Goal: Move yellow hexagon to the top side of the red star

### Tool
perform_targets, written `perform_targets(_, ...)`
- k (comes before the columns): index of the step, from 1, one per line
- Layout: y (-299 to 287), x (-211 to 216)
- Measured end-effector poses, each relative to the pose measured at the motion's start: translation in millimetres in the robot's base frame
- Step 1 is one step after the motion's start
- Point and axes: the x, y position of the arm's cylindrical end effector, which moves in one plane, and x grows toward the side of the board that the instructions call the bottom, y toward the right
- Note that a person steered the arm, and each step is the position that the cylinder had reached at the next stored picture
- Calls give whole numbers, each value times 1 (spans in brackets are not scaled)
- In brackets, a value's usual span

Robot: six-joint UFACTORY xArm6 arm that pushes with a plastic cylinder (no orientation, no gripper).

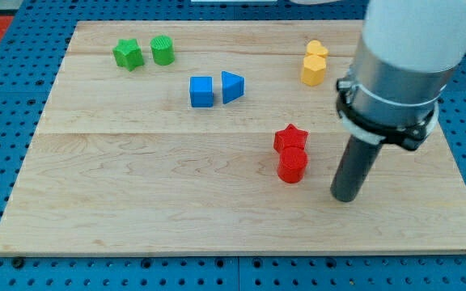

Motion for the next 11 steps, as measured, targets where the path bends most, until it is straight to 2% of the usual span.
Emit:
perform_targets(1, 52, -51)
perform_targets(2, 90, -125)
perform_targets(4, 104, -235)
perform_targets(5, 84, -255)
perform_targets(6, 32, -262)
perform_targets(8, -52, -226)
perform_targets(9, -41, -179)
perform_targets(10, -39, -161)
perform_targets(11, -13, -157)
